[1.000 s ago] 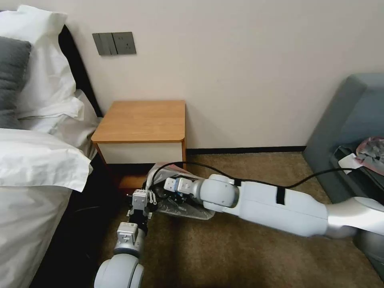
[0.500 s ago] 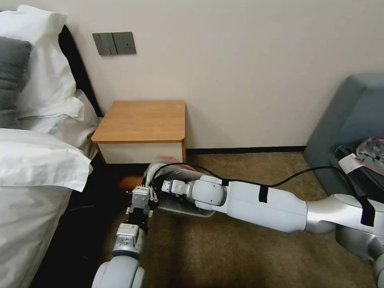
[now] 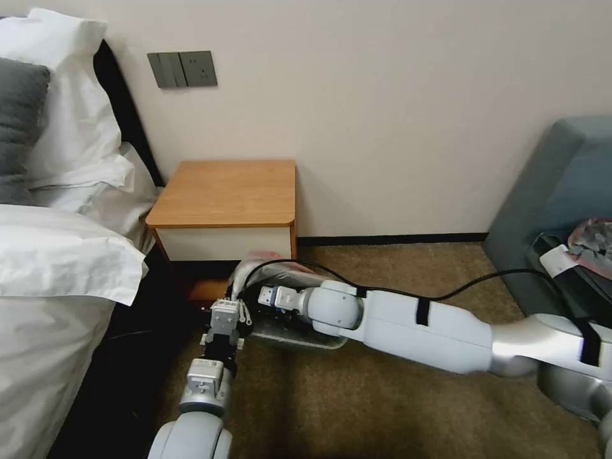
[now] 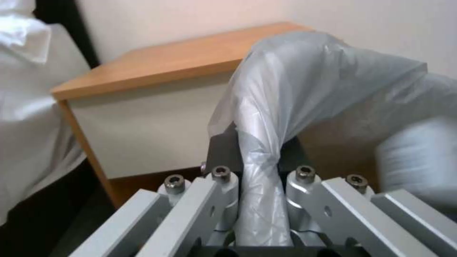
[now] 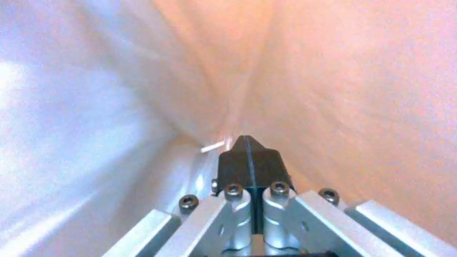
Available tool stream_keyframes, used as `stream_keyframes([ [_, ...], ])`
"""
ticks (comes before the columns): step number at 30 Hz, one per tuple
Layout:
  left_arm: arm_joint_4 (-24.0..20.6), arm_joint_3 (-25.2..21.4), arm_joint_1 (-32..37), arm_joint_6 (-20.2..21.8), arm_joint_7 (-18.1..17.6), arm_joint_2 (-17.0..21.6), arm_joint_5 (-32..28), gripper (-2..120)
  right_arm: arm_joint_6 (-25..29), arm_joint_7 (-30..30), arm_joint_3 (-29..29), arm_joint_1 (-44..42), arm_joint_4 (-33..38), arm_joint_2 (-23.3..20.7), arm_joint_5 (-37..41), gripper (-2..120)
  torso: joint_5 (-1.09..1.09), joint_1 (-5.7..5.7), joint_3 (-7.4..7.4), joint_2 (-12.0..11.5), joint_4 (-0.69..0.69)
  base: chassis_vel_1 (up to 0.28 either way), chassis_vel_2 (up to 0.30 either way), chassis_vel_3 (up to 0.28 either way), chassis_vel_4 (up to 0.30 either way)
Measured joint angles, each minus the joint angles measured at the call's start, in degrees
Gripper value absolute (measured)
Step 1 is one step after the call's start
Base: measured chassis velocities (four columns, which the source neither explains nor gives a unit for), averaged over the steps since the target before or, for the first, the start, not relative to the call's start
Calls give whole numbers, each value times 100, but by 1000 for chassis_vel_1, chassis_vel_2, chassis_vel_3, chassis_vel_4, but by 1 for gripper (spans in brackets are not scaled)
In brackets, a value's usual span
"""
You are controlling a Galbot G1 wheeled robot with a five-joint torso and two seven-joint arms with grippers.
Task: Pick up the garbage bag from the table and place it over the trash can.
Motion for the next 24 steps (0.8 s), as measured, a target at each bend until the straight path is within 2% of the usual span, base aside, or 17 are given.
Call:
stream_keyframes([
  [3, 153, -201, -149, 142, -77, 14, -350, 8, 192, -39, 942, -978, 947, -585, -65, 0, 2, 0, 0, 0, -1, 0, 0, 0, 0],
  [4, 197, -238, -178, 204, -112, 17, -510, 8, 275, -105, 1307, -1334, 1180, -745, -127, 0, 4, 0, 0, 0, -2, 0, 0, 0, 0],
  [5, 197, -238, -178, 204, -112, 17, -510, 8, 275, -105, 1307, -1334, 1180, -745, -127, 0, 4, 0, 0, 0, -2, 0, 0, 0, 0],
  [8, 379, -333, -259, 363, -211, 16, -948, 8, 659, -145, 2393, -2287, 1877, -1360, -329, 0, -1, 0, 0, 0, -1, 0, 0, 0, 0],
  [9, 379, -333, -259, 363, -211, 16, -948, 8, 659, -145, 2393, -2287, 1877, -1360, -329, 0, -1, 0, 0, 0, -1, 0, 0, 0, 0],
  [11, 437, -350, -301, 490, -298, 27, -1333, 8, 836, -35, 2968, -2959, 2240, -1628, -435, 0, 0, 0, -1, 0, -2, 0, 0, 0, 0],
  [13, 481, -343, -355, 671, -386, 34, -1783, 8, 1063, 126, 3553, -3794, 2614, -1713, -503, 0, 1, 0, 0, 0, -2, 0, 0, 0, 0],
  [14, 481, -343, -355, 671, -386, 34, -1783, 8, 1063, 126, 3553, -3794, 2614, -1713, -503, 0, 1, 0, 0, 0, -2, 0, 0, 0, 0],
  [17, 599, -341, -436, 834, -465, 39, -2235, 8, 1466, 243, 4541, -4809, 2862, -1317, -662, 12, -2, 0, -1, 0, -1, 0, 0, 0, 0],
  [18, 599, -341, -436, 834, -465, 39, -2235, 8, 1466, 243, 4541, -4809, 2862, -1317, -662, 12, -2, 0, -1, 0, -1, 0, 0, 0, 0],
  [21, 668, -341, -480, 1312, -666, 122, -3071, 8, 2538, 310, 5710, -6162, 2745, -104, -1260, 28, 0, 0, -1, 0, 1, 0, 0, 0, 0],
  [22, 668, -341, -480, 1312, -666, 122, -3071, 8, 2538, 310, 5710, -6162, 2745, -104, -1260, 28, 0, 0, -1, 0, 1, 0, 0, 0, 0],
  [24, 790, -337, -524, 1476, -693, 168, -3226, 8, 3156, 244, 6152, -6756, 2508, 389, -1637, 37, -1, 0, 0, 0, -2, 0, 0, 0, 0],
])
